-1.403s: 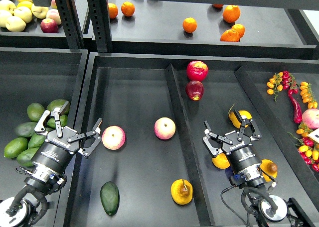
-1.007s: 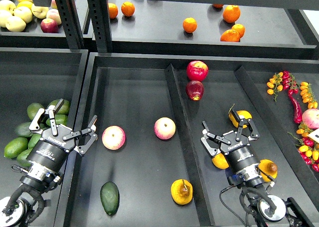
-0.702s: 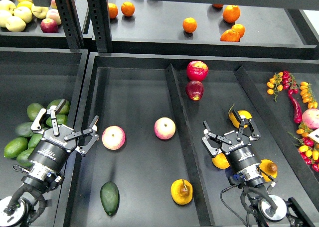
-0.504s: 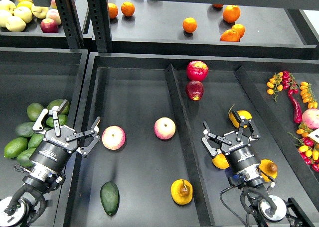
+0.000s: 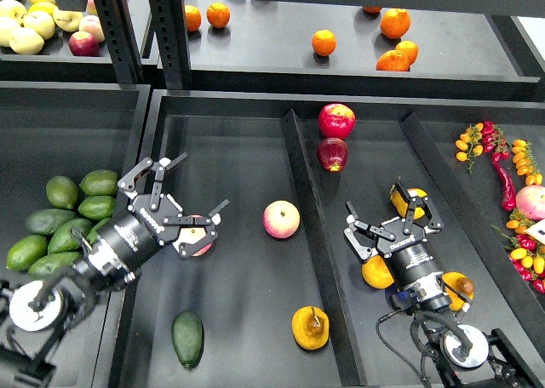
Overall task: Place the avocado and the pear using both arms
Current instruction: 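Move the left gripper over the dark green avocado nearest the robot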
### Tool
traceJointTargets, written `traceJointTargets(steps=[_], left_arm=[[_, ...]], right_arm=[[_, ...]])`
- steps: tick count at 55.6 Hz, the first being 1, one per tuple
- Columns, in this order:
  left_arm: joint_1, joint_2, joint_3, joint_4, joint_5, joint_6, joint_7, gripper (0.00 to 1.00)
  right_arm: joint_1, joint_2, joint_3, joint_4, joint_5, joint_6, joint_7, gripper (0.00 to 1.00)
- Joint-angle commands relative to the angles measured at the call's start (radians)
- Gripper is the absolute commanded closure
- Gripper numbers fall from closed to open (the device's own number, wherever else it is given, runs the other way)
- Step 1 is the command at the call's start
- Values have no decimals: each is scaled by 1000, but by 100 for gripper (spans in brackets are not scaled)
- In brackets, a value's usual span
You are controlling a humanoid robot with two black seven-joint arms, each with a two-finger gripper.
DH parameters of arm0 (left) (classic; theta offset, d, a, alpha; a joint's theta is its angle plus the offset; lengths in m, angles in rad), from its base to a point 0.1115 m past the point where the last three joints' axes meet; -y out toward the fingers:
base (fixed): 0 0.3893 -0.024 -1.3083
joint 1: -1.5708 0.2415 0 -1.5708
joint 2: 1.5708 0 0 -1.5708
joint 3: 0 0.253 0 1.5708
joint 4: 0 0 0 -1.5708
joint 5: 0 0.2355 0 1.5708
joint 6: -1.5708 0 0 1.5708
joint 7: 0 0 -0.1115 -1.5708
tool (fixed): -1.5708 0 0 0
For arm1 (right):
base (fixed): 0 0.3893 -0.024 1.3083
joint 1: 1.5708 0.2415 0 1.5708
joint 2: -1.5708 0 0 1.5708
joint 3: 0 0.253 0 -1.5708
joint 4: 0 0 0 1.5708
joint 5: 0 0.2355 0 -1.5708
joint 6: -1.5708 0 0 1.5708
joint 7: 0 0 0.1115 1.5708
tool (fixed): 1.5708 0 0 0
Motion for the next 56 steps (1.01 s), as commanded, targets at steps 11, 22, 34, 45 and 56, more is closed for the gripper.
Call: traceJointTargets(steps=[11, 22, 34, 45, 56], left_arm=[[-451, 507, 613, 60, -239, -52, 6, 2], [-626, 526, 963, 60, -79, -74, 6, 1], [-784, 498, 1270, 125, 80, -74, 6, 1], [-813, 388, 1336, 220, 105, -74, 6, 1], [-816, 313, 1362, 280, 113, -74, 6, 1]], right_arm=[[73, 0, 15, -83, 0, 0, -2, 0], [123, 0, 27, -135, 2, 0, -4, 0], [158, 0, 56, -212, 15, 0, -10, 0], [155, 0, 64, -216, 34, 0, -10, 0], [157, 0, 76, -227, 37, 0, -10, 0]])
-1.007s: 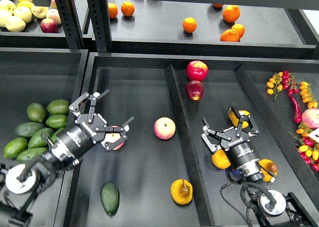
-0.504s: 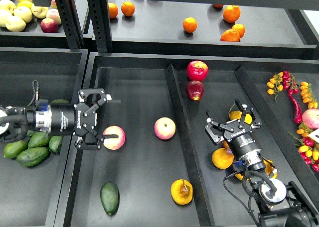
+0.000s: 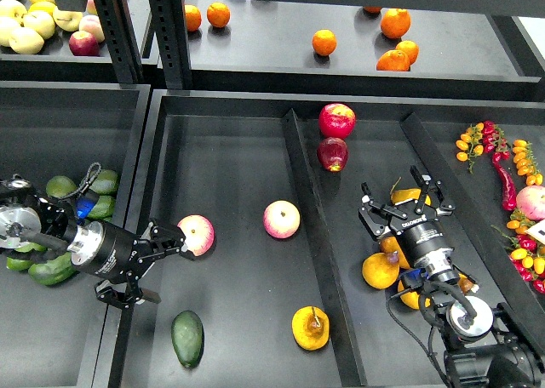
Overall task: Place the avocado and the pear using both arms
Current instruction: 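Move the left gripper over the dark green avocado nearest the robot, then lower the left gripper onto the avocado and close it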
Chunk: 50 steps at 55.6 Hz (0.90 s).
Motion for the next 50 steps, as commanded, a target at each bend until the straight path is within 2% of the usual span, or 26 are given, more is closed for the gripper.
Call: traceJointTargets(steps=[1, 18, 50], left_arm=[[0, -41, 27, 34, 7, 0, 0, 2], [7, -57, 118, 72, 66, 0, 0, 2], [81, -167, 121, 216, 113, 0, 0, 2]], right_arm=[[0, 0, 14, -6, 3, 0, 0, 0], [4, 0, 20, -6, 4, 0, 0, 0], [4, 0, 21, 3, 6, 0, 0, 0]])
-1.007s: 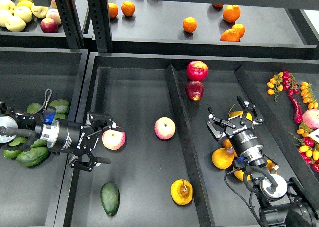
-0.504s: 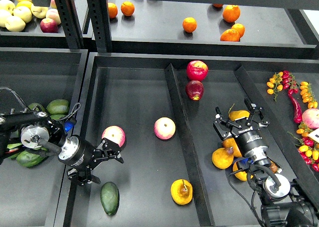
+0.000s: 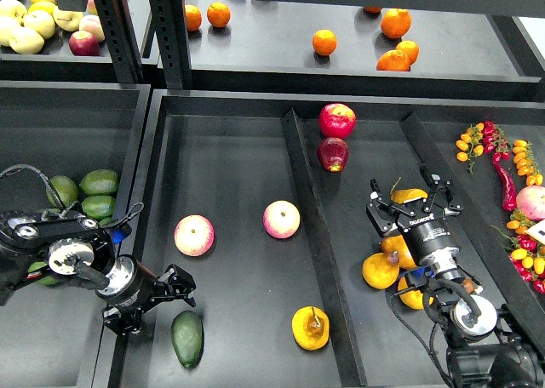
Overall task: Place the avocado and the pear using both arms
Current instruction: 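Lower the left gripper onto the avocado and close it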
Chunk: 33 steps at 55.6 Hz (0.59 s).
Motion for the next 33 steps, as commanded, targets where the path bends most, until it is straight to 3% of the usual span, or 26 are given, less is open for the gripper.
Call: traceJointTargets(steps=[1, 33], left_arm=[[24, -12, 0, 24, 4, 0, 0, 2], [44, -65, 0, 71, 5, 0, 0, 2]], right_arm=[[-1, 0, 0, 3, 1, 0, 0, 0], [-1, 0, 0, 9, 3, 0, 0, 0]])
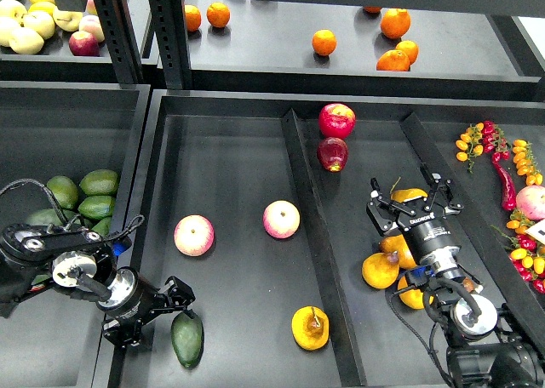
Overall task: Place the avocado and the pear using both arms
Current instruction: 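Lower the left gripper onto the avocado and close it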
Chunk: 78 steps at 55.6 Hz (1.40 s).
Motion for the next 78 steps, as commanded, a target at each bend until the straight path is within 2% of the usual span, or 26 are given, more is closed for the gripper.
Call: traceJointTargets(steps=[1, 54, 62, 78], left_arm=[[0, -26, 0, 29, -3, 0, 0, 2], [-4, -78, 18, 62, 0, 0, 0, 3], [-4, -82, 18, 62, 2, 0, 0, 8], [0, -87, 12, 65, 9, 0, 0, 36]], right_arm=[[2, 0, 0, -1, 0, 1, 0, 0], [2, 0, 4, 1, 2, 1, 2, 0], [2, 0, 12, 1, 2, 1, 2, 0], [4, 0, 17, 1, 2, 1, 3, 0]])
